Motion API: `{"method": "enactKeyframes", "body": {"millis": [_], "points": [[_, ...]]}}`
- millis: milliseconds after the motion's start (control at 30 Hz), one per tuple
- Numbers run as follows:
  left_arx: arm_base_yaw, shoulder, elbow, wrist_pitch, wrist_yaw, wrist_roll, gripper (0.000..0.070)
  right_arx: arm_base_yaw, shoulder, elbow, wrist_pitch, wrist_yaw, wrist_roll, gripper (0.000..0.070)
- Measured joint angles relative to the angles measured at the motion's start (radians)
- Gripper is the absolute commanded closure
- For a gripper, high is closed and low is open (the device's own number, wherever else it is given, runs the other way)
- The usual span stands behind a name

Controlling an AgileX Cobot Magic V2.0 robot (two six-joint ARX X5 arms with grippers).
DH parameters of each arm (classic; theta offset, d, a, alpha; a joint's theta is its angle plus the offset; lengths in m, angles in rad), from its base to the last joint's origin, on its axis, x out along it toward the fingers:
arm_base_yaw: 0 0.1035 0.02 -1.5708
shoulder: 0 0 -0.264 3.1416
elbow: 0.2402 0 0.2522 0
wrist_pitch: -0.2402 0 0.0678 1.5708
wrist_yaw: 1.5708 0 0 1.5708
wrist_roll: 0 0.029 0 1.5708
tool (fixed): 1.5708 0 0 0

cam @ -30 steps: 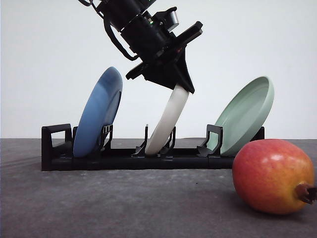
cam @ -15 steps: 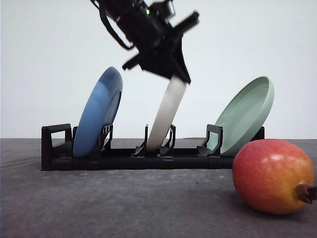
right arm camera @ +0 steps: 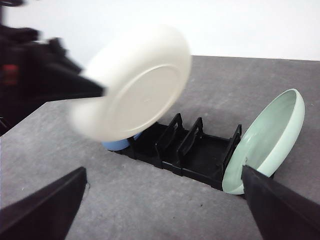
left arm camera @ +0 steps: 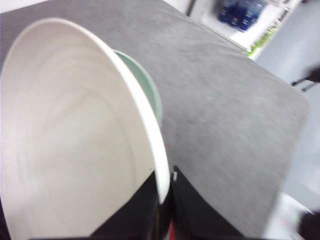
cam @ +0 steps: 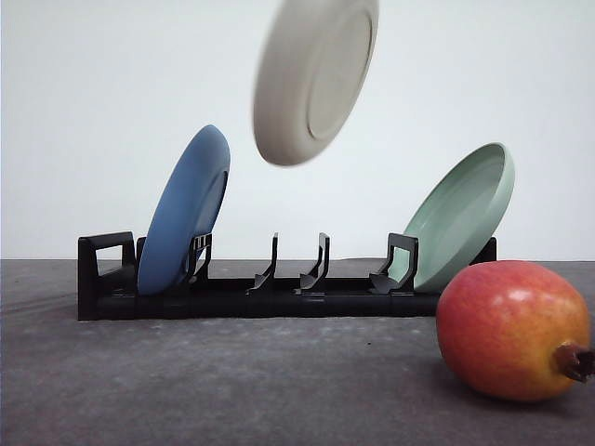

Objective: Place pomegranate in white plate

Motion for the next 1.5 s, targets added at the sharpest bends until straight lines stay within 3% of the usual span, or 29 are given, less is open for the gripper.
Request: {"method": "enactKeyframes", "body": {"millis": [267, 400, 600, 833, 1100, 1200, 1500], "points": [[-0.125, -0.112, 0.000, -0.257, -0.035, 0.037, 0.0700, 0.000, 0.000, 0.000, -0.002, 0.000, 0.001, 0.0069], [-0.227, -0.104, -0.004, -0.364, -0.144, 0.060, 0.0700, 0.000, 0.000, 0.000, -0.002, 0.000, 0.007, 0.0069], [-0.369, -0.104, -0.128, -0.389, -0.347, 0.070, 0.0700, 0.000, 0.000, 0.000, -0.011, 0.000, 0.025, 0.0069], [-0.459, -0.104, -0.381, -0.228, -0.534, 0.045, 0.0700, 0.000, 0.000, 0.000, -0.024, 0.000, 0.027, 0.0069], [-0.543, -0.085, -0.618, -0.066, -0.633, -0.023, 0.0700, 0.000, 0.000, 0.000, -0.024, 0.000, 0.027, 0.0069], [-0.568, -0.066, -0.654, -0.019, -0.684, -0.033, 0.0700, 0.000, 0.000, 0.000, -0.024, 0.000, 0.027, 0.0069], [-0.584, 0.033, -0.657, 0.073, -0.704, -0.071, 0.0700, 0.000, 0.000, 0.000, -0.025, 0.000, 0.027, 0.0069]]}}
